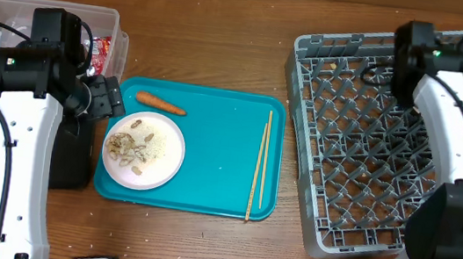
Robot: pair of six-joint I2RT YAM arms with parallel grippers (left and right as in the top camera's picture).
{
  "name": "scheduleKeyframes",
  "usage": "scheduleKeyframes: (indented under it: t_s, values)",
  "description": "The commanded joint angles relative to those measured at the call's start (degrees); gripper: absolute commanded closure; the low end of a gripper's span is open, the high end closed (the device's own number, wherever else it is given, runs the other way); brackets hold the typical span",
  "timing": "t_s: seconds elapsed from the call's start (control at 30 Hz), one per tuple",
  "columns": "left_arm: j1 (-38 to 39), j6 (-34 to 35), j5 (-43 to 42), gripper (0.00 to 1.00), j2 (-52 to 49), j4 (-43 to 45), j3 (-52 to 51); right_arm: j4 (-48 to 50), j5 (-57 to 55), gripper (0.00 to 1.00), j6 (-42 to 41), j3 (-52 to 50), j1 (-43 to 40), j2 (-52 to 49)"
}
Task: Sort waste into correct bins and load items into the dishwasher
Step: 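Carry the second bowl into the rack's upper area and release it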
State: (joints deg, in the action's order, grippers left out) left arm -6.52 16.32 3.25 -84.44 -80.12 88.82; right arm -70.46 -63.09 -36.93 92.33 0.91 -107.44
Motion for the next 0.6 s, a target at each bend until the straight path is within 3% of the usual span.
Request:
scheduleKeyframes:
  t_s: [0.0, 0.23, 0.57]
  values:
    - [-0.22, -0.02, -0.28, 0.09, 0.13, 0.33, 0.48, 1.86, -1.77, 0.96, -1.03, -4.35, 0.83, 0.04]
    - [-0.22, -0.02, -0.31, 0.09, 0.13, 0.59, 0.48, 4.42, -1.49, 0.96, -1.07, -11.32, 4.68, 0.04]
    - [-0.22, -0.02, -0.33, 0.09, 0.13, 0.57, 0.48, 4.02, 4.83, 0.96, -1.31, -12.28, 10.80, 0.04]
